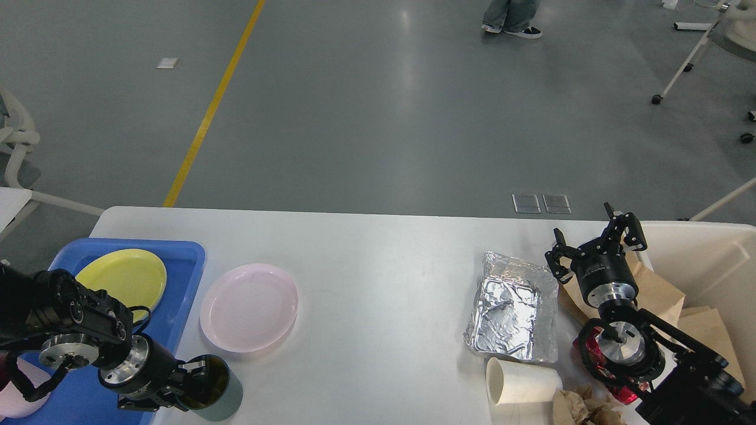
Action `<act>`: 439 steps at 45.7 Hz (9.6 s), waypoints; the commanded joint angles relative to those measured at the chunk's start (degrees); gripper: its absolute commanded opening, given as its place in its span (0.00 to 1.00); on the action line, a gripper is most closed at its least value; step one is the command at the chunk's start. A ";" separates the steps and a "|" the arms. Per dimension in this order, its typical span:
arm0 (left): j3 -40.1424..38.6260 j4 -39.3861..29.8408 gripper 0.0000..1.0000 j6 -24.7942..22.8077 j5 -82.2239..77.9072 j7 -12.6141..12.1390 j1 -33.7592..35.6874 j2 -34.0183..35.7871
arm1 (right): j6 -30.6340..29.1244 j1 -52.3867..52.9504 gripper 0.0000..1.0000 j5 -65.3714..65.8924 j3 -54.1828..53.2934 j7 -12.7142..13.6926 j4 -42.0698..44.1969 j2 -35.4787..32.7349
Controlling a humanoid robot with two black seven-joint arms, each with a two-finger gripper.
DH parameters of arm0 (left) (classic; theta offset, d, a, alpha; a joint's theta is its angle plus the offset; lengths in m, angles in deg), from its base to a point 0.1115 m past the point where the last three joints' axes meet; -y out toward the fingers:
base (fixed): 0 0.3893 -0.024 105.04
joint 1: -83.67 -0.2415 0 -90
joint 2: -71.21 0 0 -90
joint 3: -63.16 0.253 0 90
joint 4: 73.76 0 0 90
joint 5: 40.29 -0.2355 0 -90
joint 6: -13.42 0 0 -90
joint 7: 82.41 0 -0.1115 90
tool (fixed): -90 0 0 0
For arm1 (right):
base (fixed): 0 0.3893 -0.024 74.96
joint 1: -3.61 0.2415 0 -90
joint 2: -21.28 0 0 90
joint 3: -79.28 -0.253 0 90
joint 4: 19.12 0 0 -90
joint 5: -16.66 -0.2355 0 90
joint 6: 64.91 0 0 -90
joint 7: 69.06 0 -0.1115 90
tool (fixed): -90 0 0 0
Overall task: Tidy desktop
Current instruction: 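Close the left gripper around the olive-green cup, then carry the green cup with the left gripper onto the blue tray, then lower the cup into the tray and open the left gripper, then raise the left gripper and move it over the pink plate, then grasp the rim of the pink plate with the left gripper, then lift the pink plate and lay it onto the yellow plate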
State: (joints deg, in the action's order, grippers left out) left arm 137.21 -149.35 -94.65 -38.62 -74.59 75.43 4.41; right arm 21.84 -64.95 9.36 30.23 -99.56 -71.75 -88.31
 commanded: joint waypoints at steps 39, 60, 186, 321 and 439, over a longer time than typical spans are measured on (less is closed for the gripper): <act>14.19 -6.15 0.00 -22.71 -0.35 -0.26 34.85 -0.53 | 0.00 0.00 1.00 0.00 0.00 0.00 -0.02 0.00; 18.85 -14.42 0.00 -31.24 -0.26 1.76 56.31 -7.12 | 0.00 -0.08 1.00 0.00 0.00 0.00 -0.02 0.00; -0.68 18.90 0.96 -19.63 -20.65 10.37 -2.68 21.18 | 0.00 0.00 1.00 0.00 0.00 0.00 -0.02 0.00; 2.06 -6.34 0.92 8.58 48.69 -1.23 10.70 -3.16 | 0.00 0.00 1.00 0.00 0.00 0.00 -0.02 0.00; 0.56 3.17 0.00 0.33 45.53 -6.50 10.68 2.19 | 0.00 -0.08 1.00 0.00 0.00 0.00 0.07 0.00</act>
State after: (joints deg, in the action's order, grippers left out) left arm 133.79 -142.80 -89.47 7.49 -79.86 78.24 3.94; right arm 21.84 -65.03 9.36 30.23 -99.56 -71.70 -88.31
